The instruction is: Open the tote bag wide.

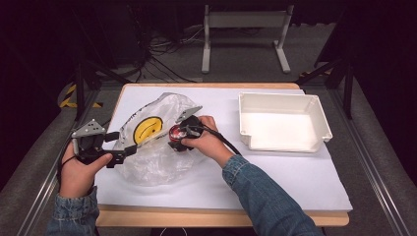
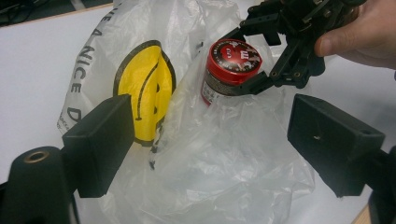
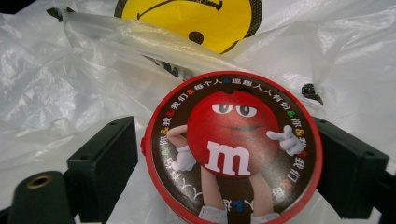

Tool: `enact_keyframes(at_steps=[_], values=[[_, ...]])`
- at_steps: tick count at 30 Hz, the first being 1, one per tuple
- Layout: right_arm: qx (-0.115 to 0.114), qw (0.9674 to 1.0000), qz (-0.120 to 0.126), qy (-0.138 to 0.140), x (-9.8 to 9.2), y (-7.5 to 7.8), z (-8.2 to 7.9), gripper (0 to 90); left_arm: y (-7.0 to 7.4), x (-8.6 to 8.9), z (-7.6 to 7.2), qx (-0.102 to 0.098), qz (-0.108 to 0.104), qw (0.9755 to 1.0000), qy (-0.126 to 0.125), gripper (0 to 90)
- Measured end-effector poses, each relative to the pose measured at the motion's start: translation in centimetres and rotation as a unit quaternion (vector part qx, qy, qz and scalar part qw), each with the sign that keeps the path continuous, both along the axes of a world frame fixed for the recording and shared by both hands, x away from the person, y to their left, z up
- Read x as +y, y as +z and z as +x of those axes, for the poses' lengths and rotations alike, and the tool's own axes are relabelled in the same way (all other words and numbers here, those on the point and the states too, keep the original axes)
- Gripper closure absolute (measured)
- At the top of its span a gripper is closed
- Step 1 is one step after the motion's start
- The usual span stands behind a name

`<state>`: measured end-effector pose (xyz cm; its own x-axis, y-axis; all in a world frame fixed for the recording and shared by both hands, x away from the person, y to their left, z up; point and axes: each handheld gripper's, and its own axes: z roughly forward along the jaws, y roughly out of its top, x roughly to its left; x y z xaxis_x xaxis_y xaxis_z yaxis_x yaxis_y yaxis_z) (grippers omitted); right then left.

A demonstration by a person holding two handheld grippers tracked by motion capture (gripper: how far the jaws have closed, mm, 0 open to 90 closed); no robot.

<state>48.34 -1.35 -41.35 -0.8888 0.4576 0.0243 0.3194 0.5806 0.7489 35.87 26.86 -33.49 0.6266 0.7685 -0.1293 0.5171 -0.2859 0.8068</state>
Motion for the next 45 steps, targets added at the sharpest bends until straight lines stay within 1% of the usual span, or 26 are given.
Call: enact_keyframes(at_steps=[5, 9, 16, 19, 21, 22, 24, 33, 39, 41, 42, 43, 45], values=[[-0.016, 0.9997, -0.017, 0.001, 0.0, -0.1, 0.0, 20.7, -0.1, -0.1, 0.0, 0.003, -0.002, 1.0, 0.002, 15.8], [-0.017, 0.9997, -0.02, 0.002, 0.0, 0.0, 0.0, 21.0, -0.1, 0.0, 0.1, 0.003, -0.001, 1.0, 0.002, 15.8], [-0.013, 0.9996, -0.024, 0.004, 0.0, 0.1, 0.0, 21.1, -0.2, 0.0, 0.1, 0.002, 0.0, 1.0, 0.0, 15.6], [-0.016, 0.9993, -0.034, 0.006, 0.1, 0.3, -0.1, 21.2, -0.2, -0.1, 0.1, 0.003, -0.001, 1.0, 0.002, 15.5], [-0.016, 0.9992, -0.036, 0.007, 0.1, 0.4, -0.1, 21.2, -0.2, -0.1, 0.1, 0.003, -0.001, 1.0, 0.001, 15.5], [-0.02, 0.9989, -0.041, 0.009, 0.1, 0.5, -0.2, 21.3, -0.2, -0.1, 0.1, 0.003, -0.001, 1.0, 0.001, 15.5], [-0.023, 0.9987, -0.044, 0.01, 0.1, 0.7, -0.3, 21.2, -0.2, -0.1, 0.1, 0.003, 0.0, 1.0, 0.001, 15.4], [-0.024, 0.999, -0.036, 0.012, -0.2, 1.9, -0.6, 21.3, -0.2, -0.1, 0.1, 0.004, 0.0, 1.0, 0.001, 15.4], [-0.03, 0.9991, -0.026, 0.01, -0.6, 3.3, -0.8, 21.3, -0.2, -0.2, 0.3, 0.004, 0.001, 1.0, -0.002, 15.4], [-0.031, 0.9991, -0.025, 0.011, -0.6, 3.5, -0.9, 21.3, -0.2, -0.2, 0.4, 0.002, 0.003, 1.0, -0.002, 15.4], [-0.033, 0.9992, -0.021, 0.011, -0.7, 4.1, -1.0, 21.3, -0.2, -0.2, 0.4, 0.003, 0.001, 1.0, -0.003, 15.4], [-0.033, 0.9992, -0.021, 0.011, -0.7, 4.1, -1.0, 21.3, -0.2, -0.3, 0.4, 0.005, 0.001, 1.0, -0.004, 15.4], [-0.036, 0.9991, -0.019, 0.012, -0.9, 4.7, -1.2, 21.3, -0.2, -0.4, 0.5, 0.003, 0.001, 1.0, -0.003, 15.4]])
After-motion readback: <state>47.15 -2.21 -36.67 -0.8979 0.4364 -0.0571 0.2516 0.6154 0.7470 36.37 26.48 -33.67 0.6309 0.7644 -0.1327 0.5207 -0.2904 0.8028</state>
